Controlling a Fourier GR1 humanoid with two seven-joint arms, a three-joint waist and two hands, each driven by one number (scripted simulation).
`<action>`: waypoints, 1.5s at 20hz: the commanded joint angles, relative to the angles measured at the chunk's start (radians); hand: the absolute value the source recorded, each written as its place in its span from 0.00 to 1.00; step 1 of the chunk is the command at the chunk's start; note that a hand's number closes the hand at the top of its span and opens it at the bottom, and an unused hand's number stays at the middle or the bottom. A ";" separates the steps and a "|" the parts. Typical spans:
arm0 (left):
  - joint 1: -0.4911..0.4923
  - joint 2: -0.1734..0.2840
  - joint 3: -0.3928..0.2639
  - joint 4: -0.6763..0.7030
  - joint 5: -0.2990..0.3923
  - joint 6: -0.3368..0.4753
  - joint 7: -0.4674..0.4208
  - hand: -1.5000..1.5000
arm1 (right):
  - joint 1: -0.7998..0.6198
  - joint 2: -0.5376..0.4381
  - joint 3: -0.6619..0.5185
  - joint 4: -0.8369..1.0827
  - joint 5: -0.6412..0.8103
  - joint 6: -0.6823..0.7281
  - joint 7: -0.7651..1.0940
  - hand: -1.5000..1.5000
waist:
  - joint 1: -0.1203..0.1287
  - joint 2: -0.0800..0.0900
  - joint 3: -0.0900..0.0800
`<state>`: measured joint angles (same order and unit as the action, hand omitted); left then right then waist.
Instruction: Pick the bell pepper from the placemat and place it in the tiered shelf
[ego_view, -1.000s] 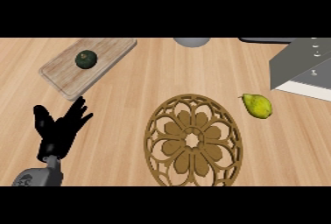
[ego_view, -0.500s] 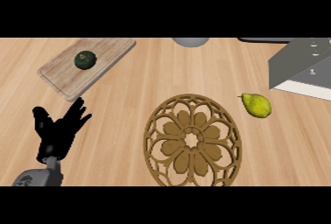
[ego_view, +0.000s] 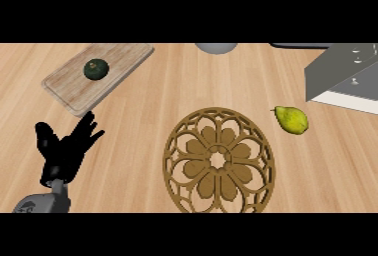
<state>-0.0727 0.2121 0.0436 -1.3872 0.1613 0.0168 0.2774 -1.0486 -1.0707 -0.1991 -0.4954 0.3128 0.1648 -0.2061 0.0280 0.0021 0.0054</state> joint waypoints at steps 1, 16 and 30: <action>-0.036 0.014 0.011 0.021 0.013 -0.001 0.082 0.50 | -0.046 0.014 -0.082 0.075 -0.055 -0.036 0.040 0.00 | -0.003 0.007 -0.004; -0.018 -0.019 0.006 0.047 -0.015 0.005 0.015 0.50 | -0.197 -0.036 -0.332 0.199 -0.290 -0.015 0.184 0.00 | -0.004 0.007 -0.005; 0.016 -0.016 0.001 0.003 -0.003 -0.014 0.061 0.50 | -0.008 -0.305 -0.501 0.347 -0.383 -0.096 0.175 0.00 | -0.007 0.012 0.000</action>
<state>-0.0691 0.2025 0.0579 -1.3989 0.1556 0.0069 0.2857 -1.1013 -1.3213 -0.6548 -0.1909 -0.0362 0.0511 -0.0453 0.0214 0.0081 0.0081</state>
